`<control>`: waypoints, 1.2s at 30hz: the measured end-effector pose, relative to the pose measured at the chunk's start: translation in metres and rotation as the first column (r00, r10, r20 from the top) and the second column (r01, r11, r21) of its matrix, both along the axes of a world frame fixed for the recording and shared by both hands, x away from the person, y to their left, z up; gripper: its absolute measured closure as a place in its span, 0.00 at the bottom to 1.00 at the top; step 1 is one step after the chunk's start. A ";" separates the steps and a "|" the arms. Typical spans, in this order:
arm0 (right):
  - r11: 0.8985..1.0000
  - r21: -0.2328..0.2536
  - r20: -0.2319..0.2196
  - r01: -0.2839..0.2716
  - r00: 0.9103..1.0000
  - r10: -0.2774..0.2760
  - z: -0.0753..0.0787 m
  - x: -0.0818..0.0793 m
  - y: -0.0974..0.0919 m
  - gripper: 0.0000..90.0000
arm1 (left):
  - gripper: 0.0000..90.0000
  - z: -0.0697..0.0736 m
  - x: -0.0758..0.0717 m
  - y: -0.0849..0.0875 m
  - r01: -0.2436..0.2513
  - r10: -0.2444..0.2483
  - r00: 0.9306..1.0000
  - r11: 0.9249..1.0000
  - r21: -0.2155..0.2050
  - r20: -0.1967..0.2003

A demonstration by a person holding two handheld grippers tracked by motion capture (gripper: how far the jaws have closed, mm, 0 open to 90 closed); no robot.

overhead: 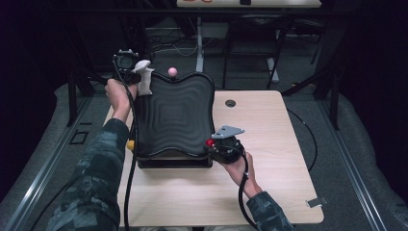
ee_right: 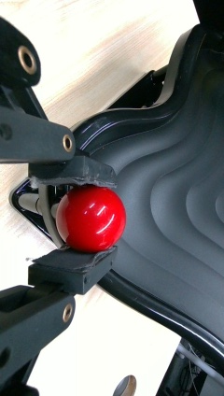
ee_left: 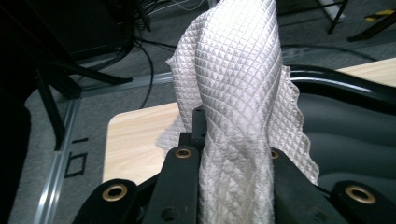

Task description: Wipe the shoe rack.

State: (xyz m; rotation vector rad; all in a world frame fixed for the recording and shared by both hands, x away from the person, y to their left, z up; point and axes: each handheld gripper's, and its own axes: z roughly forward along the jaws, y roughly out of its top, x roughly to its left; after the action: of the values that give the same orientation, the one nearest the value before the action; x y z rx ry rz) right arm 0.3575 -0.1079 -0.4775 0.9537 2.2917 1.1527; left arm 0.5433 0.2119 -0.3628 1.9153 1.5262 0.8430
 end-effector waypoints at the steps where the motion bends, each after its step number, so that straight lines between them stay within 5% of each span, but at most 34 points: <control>1: 1.000 0.000 0.001 0.000 1.000 0.000 0.000 0.000 0.000 0.67 | 0.94 0.000 -0.001 0.002 -0.001 0.001 1.000 1.000 -0.002 -0.008; 8: 1.000 0.000 -0.001 0.002 1.000 -0.002 0.000 0.000 0.000 0.67 | 0.94 -0.002 -0.007 0.013 0.014 -0.017 0.999 0.998 -0.063 -0.051; 11: 1.000 -0.001 0.000 0.001 1.000 -0.001 0.000 0.000 0.000 0.67 | 0.94 -0.004 -0.011 0.012 0.030 -0.031 0.998 0.999 -0.018 -0.052; 17: 1.000 -0.002 -0.001 0.003 1.000 -0.003 0.000 0.000 0.000 0.67 | 0.94 -0.008 -0.019 0.018 0.043 -0.047 0.997 0.997 -0.060 -0.064; 19: 1.000 -0.003 0.001 0.001 1.000 -0.001 0.000 0.000 0.000 0.67 | 0.94 -0.012 -0.024 0.019 0.054 -0.056 0.996 0.998 -0.032 -0.065; 24: 1.000 -0.003 0.000 0.001 1.000 -0.001 0.000 0.000 0.000 0.67 | 0.94 -0.015 -0.030 0.022 0.068 -0.073 0.995 0.995 -0.069 -0.074; 27: 1.000 -0.004 0.000 0.002 1.000 -0.002 0.000 0.000 0.000 0.67 | 0.94 -0.019 -0.037 0.022 0.082 -0.085 0.994 0.996 -0.038 -0.069; 36: 1.000 -0.003 -0.001 -0.002 1.000 0.002 0.000 0.000 0.000 0.67 | 0.94 -0.033 -0.062 0.030 0.124 -0.128 0.990 0.991 -0.055 -0.061</control>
State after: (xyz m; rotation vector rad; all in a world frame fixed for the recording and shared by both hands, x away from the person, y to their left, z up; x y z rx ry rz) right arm 0.3576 -0.1076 -0.4772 0.9517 2.2950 1.1488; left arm 0.4815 0.2424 -0.3962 1.9957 1.4320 0.6876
